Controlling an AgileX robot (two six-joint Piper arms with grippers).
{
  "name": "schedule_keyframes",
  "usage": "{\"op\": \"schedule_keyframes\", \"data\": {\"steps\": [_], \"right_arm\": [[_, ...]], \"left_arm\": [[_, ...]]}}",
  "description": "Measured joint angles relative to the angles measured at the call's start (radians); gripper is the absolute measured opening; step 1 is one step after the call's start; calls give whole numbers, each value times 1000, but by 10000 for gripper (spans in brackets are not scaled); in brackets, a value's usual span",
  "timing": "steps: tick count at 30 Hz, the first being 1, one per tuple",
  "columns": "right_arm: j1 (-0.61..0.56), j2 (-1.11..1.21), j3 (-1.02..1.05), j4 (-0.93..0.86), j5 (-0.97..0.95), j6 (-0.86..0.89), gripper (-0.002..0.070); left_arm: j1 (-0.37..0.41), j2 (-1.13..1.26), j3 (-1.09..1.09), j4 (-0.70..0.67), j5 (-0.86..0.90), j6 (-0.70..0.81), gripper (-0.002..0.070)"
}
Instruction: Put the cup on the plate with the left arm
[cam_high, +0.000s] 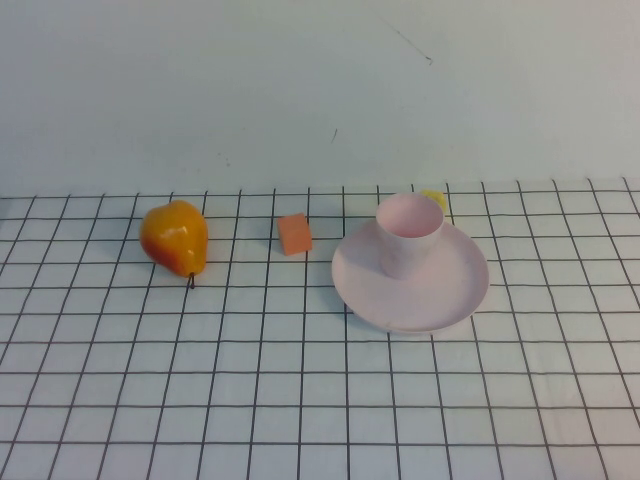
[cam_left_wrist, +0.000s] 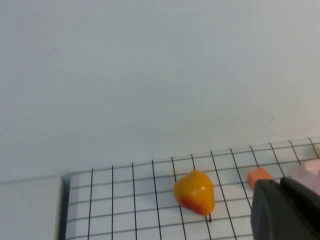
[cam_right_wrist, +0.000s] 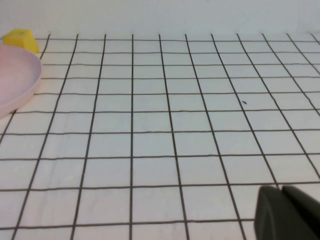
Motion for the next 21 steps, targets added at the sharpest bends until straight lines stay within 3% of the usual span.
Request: {"op": "schedule_keyframes", "data": {"steps": [8, 18, 21], "right_arm": [[0, 0, 0, 0, 0, 0, -2], [0, 0, 0, 0, 0, 0, -2], [0, 0, 0, 0, 0, 0, -2]], "left_arm": [[0, -178, 178, -2, 128, -21, -1], [0, -226, 199, -6, 127, -21, -1], [0, -255, 225, -10, 46, -34, -1]]}}
